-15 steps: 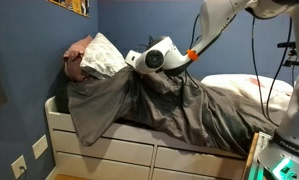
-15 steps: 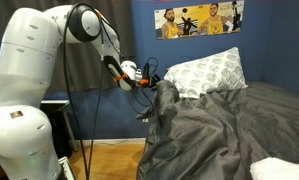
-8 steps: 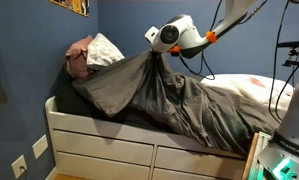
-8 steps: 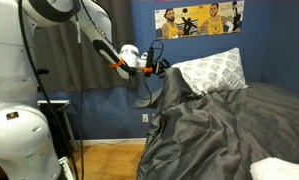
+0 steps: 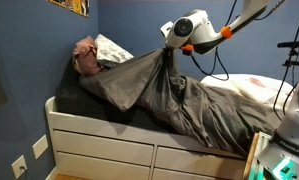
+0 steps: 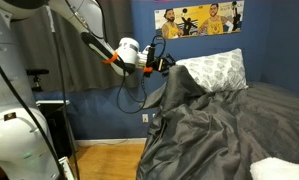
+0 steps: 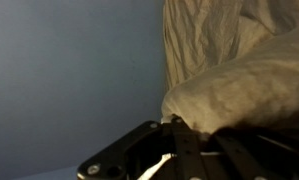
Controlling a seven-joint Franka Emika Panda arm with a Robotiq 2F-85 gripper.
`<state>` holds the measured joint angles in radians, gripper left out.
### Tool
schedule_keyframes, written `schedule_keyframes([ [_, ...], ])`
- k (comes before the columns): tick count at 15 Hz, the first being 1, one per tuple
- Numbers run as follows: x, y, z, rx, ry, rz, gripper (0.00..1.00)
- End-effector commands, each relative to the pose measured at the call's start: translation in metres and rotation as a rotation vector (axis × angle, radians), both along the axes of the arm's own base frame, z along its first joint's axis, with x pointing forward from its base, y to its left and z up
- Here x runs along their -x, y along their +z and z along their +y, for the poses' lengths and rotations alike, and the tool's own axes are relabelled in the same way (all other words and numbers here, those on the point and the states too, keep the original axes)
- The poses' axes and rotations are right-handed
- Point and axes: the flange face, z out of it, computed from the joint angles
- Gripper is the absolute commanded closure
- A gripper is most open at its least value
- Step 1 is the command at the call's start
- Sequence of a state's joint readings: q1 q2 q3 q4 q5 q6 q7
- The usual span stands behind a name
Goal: Move the blanket to the right
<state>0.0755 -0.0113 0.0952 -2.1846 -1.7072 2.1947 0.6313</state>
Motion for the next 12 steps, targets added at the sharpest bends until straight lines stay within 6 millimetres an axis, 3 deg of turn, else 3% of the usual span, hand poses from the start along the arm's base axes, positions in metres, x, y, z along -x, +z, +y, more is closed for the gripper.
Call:
schedule_keyframes([
  [1, 0.001, 0.001, 0.000, -0.003, -0.001, -0.001, 0.92],
  [4, 0.002, -0.001, 0.000, -0.005, -0.001, 0.000, 0.92],
  [5, 0.002, -0.001, 0.000, -0.005, -0.001, 0.000, 0.98],
  [7, -0.016, 0.002, -0.007, 0.046, -0.009, -0.079, 0.98],
  [8, -0.025, 0.006, -0.019, 0.067, -0.035, -0.109, 0.98],
  [9, -0.035, 0.013, -0.048, 0.073, -0.071, -0.116, 0.98],
  [12, -0.046, 0.024, -0.099, 0.039, -0.174, -0.137, 0.98],
])
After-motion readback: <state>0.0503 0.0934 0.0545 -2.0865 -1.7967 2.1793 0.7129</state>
